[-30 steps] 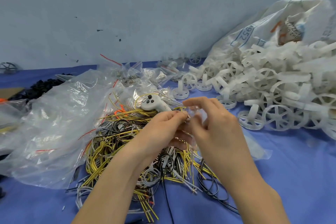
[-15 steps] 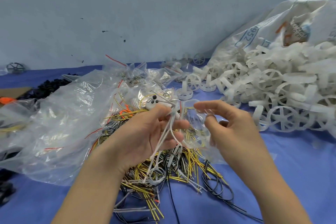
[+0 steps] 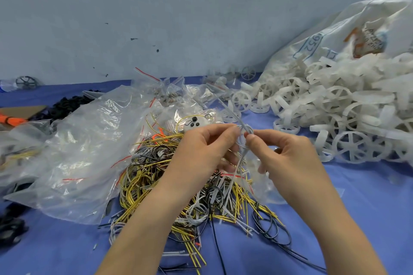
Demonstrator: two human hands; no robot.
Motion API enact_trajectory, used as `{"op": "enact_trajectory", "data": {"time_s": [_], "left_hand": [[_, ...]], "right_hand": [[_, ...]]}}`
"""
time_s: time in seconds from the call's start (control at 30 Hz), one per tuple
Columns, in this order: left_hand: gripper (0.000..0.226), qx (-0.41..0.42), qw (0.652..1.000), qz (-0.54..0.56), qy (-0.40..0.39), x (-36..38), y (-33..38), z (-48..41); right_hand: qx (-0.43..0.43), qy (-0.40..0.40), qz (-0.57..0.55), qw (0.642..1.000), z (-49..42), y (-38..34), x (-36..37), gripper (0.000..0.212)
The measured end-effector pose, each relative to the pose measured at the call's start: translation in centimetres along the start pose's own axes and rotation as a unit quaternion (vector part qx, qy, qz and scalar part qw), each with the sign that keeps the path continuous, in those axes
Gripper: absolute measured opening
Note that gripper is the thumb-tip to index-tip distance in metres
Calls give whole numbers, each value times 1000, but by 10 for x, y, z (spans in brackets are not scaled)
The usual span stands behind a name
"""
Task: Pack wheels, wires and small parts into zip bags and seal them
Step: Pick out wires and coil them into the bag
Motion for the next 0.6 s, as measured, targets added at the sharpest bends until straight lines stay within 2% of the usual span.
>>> {"op": "enact_trajectory", "data": {"time_s": [0.07, 0.1, 0.17, 0.23, 0.3, 0.37, 0.53, 0.6], "left_hand": [[13, 60, 990, -112, 60, -6, 12, 3], [13, 119, 964, -212, 105, -10, 23, 7], [12, 262, 862, -400, 166, -5, 55, 21], [26, 351, 775, -511, 125, 17, 68, 28], [44, 362, 733, -571, 69, 32, 63, 28], [56, 318, 731, -602, 47, 32, 56, 25], [82, 164, 767, -620, -11, 16, 23, 13], [82, 152, 772, -617, 2, 17, 16, 11]], "right_hand": [[5, 5, -4, 1000, -1, 3, -1, 10], [5, 6, -2, 1000, -1, 3, -1, 11], [3, 10, 2, 1000, -1, 4, -1, 10], [1, 12, -3, 1000, 0, 4, -2, 11], [2, 11, -17, 1000, 0, 4, -3, 13], [3, 9, -24, 1000, 0, 5, -4, 13], [-5, 10, -31, 999, 0, 3, -10, 9], [-6, 13, -27, 1000, 0, 3, -12, 8]]}}
Point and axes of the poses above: each hand's wrist, its own z-axis away from the middle knuckle, its own x-axis out of the palm, y = z × x, the point moved 7 cm from there along -z, towards the middle knuckle, and after that the axes turned 4 degrees about x, right-handed, at the moved point
